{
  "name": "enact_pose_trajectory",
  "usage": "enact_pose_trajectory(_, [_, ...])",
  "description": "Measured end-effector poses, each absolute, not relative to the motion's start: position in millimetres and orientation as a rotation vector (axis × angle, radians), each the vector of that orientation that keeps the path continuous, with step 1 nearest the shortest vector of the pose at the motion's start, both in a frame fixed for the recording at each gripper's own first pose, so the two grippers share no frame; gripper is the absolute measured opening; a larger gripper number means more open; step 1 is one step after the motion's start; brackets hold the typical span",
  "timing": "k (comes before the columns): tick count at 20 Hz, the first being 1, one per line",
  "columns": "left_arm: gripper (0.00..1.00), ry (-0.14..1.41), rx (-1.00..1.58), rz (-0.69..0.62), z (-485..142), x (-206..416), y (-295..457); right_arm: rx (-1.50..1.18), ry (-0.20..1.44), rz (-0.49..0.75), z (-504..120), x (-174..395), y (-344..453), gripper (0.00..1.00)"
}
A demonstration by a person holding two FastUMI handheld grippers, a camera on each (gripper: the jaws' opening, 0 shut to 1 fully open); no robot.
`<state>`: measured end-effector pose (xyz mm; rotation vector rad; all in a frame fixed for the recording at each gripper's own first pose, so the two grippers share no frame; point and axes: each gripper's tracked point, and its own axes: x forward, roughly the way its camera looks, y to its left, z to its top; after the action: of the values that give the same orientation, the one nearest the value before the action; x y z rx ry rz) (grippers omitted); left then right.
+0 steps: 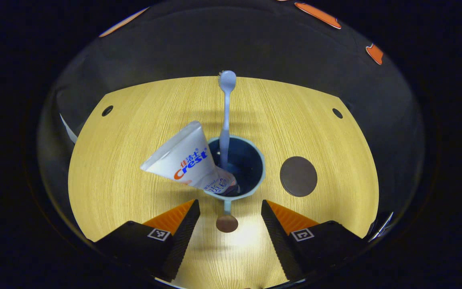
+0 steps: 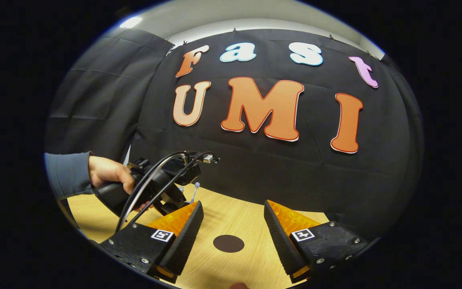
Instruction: Put the toothbrush and toothpaste on the desktop into the cup, then pick up the cup and place it on the coaster on the desktop.
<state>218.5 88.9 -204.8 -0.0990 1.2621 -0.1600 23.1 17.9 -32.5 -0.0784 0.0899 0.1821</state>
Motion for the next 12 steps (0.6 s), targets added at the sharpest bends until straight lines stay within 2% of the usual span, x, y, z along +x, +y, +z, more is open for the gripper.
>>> enact_pose_trajectory(6, [0.72,1.312,-0.069,-0.155,-203.8,221.1,91.5,-0.083,0.101,0.231,-41.4,2.9,30.7,0.93])
enact_pose_trajectory(10, [0.72,1.346,-0.057,-0.132,-207.8,234.8,84.4,-0.073,0.094,0.227,-39.0,-5.5,28.3,0.94])
enact_pose_trajectory(11, [0.67,1.349,-0.059,-0.125,-207.0,240.6,82.0,-0.072,0.092,0.232,-37.8,-7.8,29.2,0.94])
enact_pose_trajectory(12, [0.48,1.354,-0.047,-0.105,-209.8,246.6,82.6,-0.077,0.088,0.231,-37.0,-10.2,28.0,0.94])
